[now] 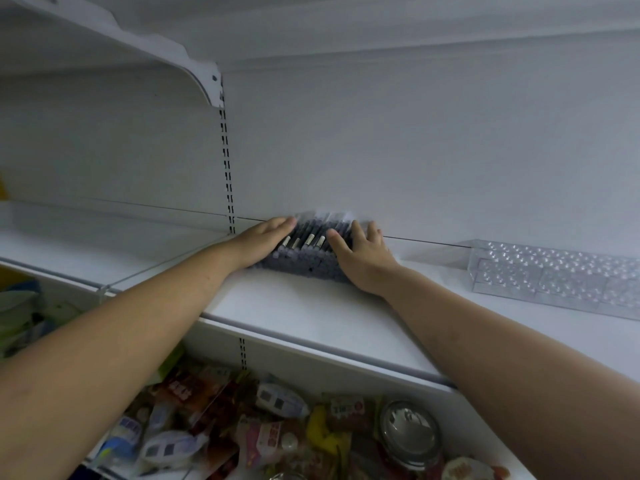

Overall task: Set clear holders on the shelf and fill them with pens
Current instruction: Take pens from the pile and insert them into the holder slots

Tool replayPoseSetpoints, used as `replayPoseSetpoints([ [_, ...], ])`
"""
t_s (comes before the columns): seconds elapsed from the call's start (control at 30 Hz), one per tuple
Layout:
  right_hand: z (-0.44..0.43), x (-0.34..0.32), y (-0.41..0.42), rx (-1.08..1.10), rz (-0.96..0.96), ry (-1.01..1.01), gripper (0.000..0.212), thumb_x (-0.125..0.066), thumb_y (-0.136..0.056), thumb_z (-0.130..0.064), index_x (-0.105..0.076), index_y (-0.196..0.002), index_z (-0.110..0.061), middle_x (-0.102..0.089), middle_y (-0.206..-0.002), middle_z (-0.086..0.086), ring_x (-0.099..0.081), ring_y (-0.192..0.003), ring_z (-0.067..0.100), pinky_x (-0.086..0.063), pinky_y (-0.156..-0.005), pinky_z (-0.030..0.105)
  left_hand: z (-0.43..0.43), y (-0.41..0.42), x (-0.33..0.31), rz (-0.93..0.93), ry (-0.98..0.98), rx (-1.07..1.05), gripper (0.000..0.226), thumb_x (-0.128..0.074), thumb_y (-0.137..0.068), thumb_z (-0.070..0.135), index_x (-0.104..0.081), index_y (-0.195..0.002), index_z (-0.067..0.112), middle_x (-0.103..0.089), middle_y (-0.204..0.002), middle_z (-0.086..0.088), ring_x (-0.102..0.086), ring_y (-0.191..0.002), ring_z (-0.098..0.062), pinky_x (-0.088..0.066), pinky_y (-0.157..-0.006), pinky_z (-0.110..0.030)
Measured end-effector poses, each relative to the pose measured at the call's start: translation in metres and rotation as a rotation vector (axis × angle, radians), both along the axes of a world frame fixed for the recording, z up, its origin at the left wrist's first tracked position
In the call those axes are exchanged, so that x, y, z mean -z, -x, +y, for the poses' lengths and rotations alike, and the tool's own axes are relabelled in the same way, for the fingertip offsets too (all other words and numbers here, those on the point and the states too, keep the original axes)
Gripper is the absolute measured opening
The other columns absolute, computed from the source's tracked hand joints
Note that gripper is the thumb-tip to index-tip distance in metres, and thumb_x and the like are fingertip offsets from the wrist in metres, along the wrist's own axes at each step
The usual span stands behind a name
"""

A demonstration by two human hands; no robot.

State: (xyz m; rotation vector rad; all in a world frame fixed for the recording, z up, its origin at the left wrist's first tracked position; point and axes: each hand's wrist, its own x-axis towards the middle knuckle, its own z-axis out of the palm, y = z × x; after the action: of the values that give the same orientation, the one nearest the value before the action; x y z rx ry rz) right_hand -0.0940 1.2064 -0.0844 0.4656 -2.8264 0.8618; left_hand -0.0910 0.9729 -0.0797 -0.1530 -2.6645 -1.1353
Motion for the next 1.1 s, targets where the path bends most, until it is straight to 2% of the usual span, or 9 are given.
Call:
replayPoseSetpoints([
  [0.1,0.005,-0.003,-0.003,-0.083,-0.029,0.015,0.099,-0.026,-0.094,-0.084,-0.001,-0.168,-0.022,0.015,-0.173,0.014,0.012,-0.161,0.028,-0.001,-0.13,0.048,-0.004,-0.001,-0.001,-0.001,0.007,0.08,0.087,-0.034,-0.092,0.083,-0.036,-0.161,0.031,-0.036,-0.164,0.014,-0.028,-0.15,-0.002,-0.018,-0.12,-0.026],
  [0.17,0.008,-0.003,-0.004,-0.111,-0.042,0.01,0.11,-0.033,-0.086,-0.091,0.0,-0.167,-0.025,0.016,-0.173,0.013,0.012,-0.161,0.028,-0.002,-0.13,0.049,-0.007,-0.003,-0.001,-0.015,0.038,0.123,0.099,-0.037,-0.084,0.092,-0.034,-0.162,0.031,-0.038,-0.163,0.015,-0.033,-0.15,-0.005,-0.022,-0.124,-0.03],
  [0.3,0.009,0.0,0.0,-0.118,-0.002,-0.023,0.126,-0.047,-0.074,-0.096,-0.001,-0.167,-0.025,0.011,-0.174,0.013,0.012,-0.161,0.026,-0.006,-0.131,0.048,-0.009,-0.003,0.0,0.015,0.156,0.16,0.115,-0.038,-0.069,0.103,-0.041,-0.157,0.03,-0.046,-0.156,0.015,-0.042,-0.142,-0.004,-0.033,-0.118,-0.029],
  [0.4,0.007,-0.001,0.002,-0.111,0.051,-0.041,0.122,-0.046,-0.078,-0.093,-0.003,-0.167,-0.021,0.004,-0.174,0.016,0.01,-0.161,0.028,-0.006,-0.13,0.044,-0.01,0.0,0.003,0.03,0.155,0.127,0.11,-0.037,-0.07,0.104,-0.044,-0.155,0.035,-0.044,-0.157,0.018,-0.039,-0.146,-0.005,-0.03,-0.123,-0.034],
  [0.5,0.007,0.0,0.002,-0.143,0.091,-0.053,0.118,-0.042,-0.077,-0.094,-0.003,-0.167,-0.028,0.003,-0.175,0.012,0.011,-0.161,0.028,-0.009,-0.13,0.05,-0.011,0.0,0.004,0.056,0.149,0.149,0.108,-0.038,-0.073,0.102,-0.042,-0.157,0.034,-0.042,-0.158,0.018,-0.037,-0.148,-0.005,-0.028,-0.126,-0.037],
  [0.6,0.01,0.0,0.001,-0.185,0.116,-0.072,0.116,-0.046,-0.072,-0.096,-0.006,-0.165,-0.039,0.005,-0.176,0.005,0.013,-0.161,0.024,-0.013,-0.128,0.058,-0.011,-0.002,0.002,0.036,0.154,0.178,0.133,-0.044,-0.061,0.105,-0.023,-0.165,0.026,-0.025,-0.16,0.02,-0.024,-0.151,-0.002,-0.02,-0.122,-0.024],
  [0.7,0.011,0.0,0.001,-0.193,0.131,-0.123,0.113,-0.05,-0.074,-0.095,-0.01,-0.164,-0.042,0.003,-0.176,0.001,0.012,-0.161,0.021,-0.014,-0.127,0.059,-0.013,-0.002,0.003,0.009,0.178,0.167,0.148,-0.052,-0.051,0.107,-0.007,-0.168,0.029,-0.016,-0.17,0.013,-0.018,-0.154,-0.003,-0.018,-0.125,-0.025],
  [0.9,0.01,0.001,0.006,-0.197,0.185,-0.119,0.1,-0.048,-0.082,-0.089,-0.02,-0.163,-0.037,-0.015,-0.173,0.003,-0.009,-0.161,0.019,-0.022,-0.126,0.056,-0.015,0.003,0.004,0.021,0.194,0.157,0.14,-0.049,-0.055,0.107,-0.021,-0.166,0.029,-0.026,-0.171,0.008,-0.025,-0.153,-0.004,-0.022,-0.123,-0.026],
  [1.1,0.009,0.0,0.001,-0.179,0.153,-0.162,0.107,-0.048,-0.079,-0.092,-0.011,-0.164,-0.041,0.002,-0.176,0.004,0.005,-0.162,0.024,-0.009,-0.129,0.056,-0.017,0.001,0.003,0.03,0.201,0.181,0.144,-0.052,-0.052,0.107,-0.019,-0.167,0.027,-0.025,-0.17,0.008,-0.024,-0.152,-0.003,-0.021,-0.121,-0.023],
])
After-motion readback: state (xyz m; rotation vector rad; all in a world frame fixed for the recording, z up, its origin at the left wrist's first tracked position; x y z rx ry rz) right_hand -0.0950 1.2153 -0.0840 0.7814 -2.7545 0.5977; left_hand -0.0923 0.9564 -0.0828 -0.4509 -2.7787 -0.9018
